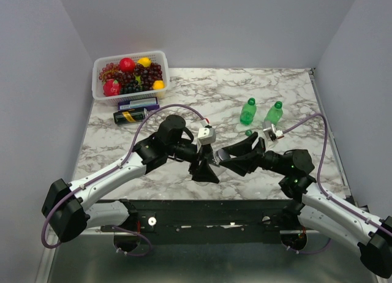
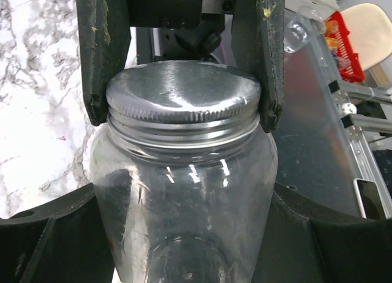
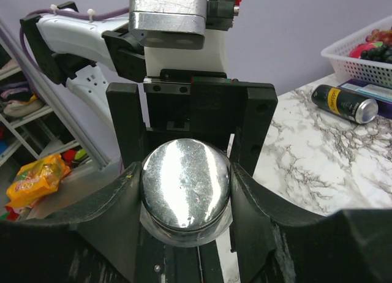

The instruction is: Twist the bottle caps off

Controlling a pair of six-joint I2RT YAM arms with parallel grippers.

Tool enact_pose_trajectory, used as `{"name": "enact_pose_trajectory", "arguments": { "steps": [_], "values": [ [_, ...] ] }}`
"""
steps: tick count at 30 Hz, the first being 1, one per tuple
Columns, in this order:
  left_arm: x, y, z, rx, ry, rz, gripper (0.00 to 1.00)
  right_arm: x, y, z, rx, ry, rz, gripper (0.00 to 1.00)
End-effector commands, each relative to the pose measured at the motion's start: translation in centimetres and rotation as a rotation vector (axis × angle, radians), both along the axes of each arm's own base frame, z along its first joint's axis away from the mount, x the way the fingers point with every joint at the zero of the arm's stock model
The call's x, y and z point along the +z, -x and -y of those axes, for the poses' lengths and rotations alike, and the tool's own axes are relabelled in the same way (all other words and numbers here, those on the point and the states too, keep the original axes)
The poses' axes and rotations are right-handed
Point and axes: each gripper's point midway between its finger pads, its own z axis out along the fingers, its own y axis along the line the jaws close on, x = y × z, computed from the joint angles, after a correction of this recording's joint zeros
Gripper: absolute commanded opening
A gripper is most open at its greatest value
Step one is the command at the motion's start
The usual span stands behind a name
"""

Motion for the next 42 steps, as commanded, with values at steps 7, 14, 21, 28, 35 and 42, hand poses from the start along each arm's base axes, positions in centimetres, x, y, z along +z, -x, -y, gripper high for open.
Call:
{"name": "enact_pose_trajectory", "arguments": {
  "steps": [7, 14, 21, 28, 35, 42],
  "values": [
    [1.3, -2.7, -0.4, 0.113, 0.005, 0.113, 0.25, -2.4, -1.9, 1.6, -0.152, 0.065, -0.093, 0.76],
    [0.0, -6.0, -0.7, 0.301, -0.082, 0.150, 0.25, -0.8, -3.3, 4.4, -0.343, 0.009, -0.174, 0.90],
    [-1.5, -8.8, -1.8, 0.491, -0.201, 0.234, 0.24, -0.5, -4.3, 3.8, -0.348, -0.008, -0.318, 0.82],
    [-2.3, -9.6, -2.2, 0.561, -0.254, 0.269, 0.24, -0.9, -4.7, 0.6, -0.279, -0.014, -0.410, 0.79],
    [-3.0, -9.6, -2.0, 0.569, -0.287, 0.285, 0.24, -1.1, -5.0, -0.4, -0.291, -0.032, -0.444, 0.79],
    [-3.1, -9.9, -2.2, 0.596, -0.297, 0.292, 0.24, -1.7, -5.6, 0.4, -0.347, -0.036, -0.480, 0.79]
  ]
}}
